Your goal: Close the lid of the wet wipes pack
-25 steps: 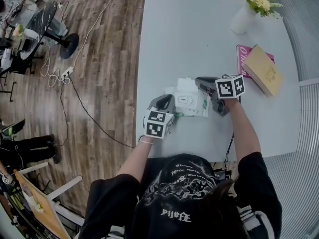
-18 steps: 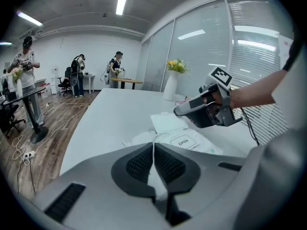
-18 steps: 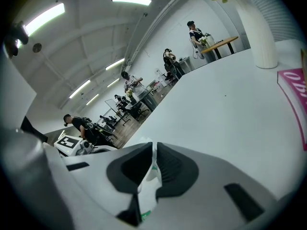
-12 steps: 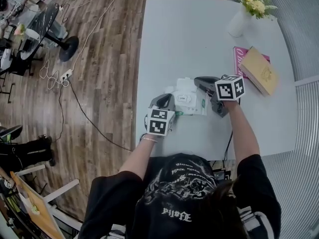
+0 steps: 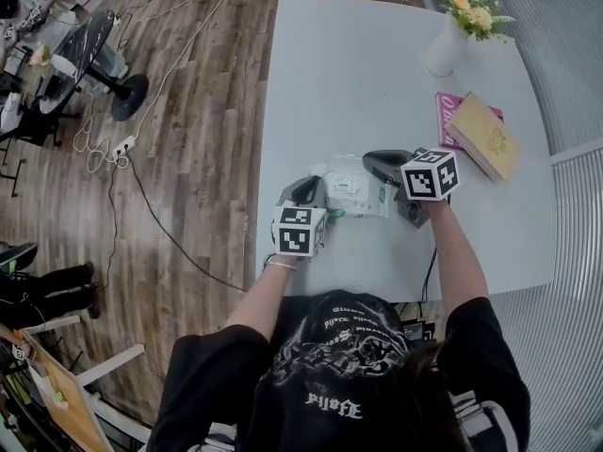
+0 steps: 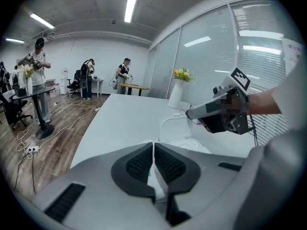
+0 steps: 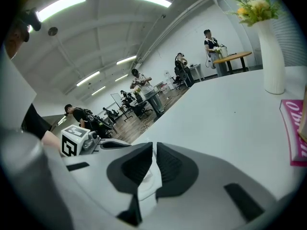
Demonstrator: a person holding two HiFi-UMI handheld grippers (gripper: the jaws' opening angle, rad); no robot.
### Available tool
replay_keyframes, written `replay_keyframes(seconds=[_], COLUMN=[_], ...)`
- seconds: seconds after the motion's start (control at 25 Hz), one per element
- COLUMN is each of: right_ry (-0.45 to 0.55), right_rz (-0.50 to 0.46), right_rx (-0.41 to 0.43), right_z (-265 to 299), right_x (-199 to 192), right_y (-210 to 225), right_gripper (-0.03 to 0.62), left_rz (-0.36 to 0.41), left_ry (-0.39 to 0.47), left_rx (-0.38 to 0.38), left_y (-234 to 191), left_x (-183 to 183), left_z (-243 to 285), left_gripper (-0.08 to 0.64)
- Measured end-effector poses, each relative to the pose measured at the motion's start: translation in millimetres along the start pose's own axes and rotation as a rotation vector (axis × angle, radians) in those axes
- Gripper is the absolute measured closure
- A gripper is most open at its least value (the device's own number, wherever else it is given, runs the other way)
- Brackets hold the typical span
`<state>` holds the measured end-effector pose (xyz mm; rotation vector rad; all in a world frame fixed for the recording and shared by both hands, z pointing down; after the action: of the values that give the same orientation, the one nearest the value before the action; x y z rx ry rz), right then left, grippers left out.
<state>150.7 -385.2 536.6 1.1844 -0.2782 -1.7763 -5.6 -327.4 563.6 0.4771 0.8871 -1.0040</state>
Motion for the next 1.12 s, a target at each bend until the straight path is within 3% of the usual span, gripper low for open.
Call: replay_keyframes(seconds=[0.44,1.12], right_ry=[-0.003,-0.124], right_rz=[-0.080,-0.209], right_rx=[-0.052,-0.109], right_z=[-3.6,-2.1], right_x=[-11.3,-37.6], right_y=[-17.7,-37.4], right_gripper=[0.552,0.532], left_rz=[-0.026,-0.039], left_ry=[0.020,0.046], left_rx=[0.019,-0.055], left_y=[-3.9,-2.7], left_x=[-4.6,-8.7], left_z=[-21.1,-35.8], left_gripper=[0.546,0.546])
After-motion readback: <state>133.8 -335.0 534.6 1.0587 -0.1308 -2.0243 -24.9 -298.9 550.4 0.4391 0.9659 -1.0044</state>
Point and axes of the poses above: the fingertips, and each gripper's own axes: z forward along the fingers, y to its right, x out of its top, the point moved 5 cm from there along -z, backward along the fingers, and after that the axes turned 10 degrees about z, right-handed, at the moved point
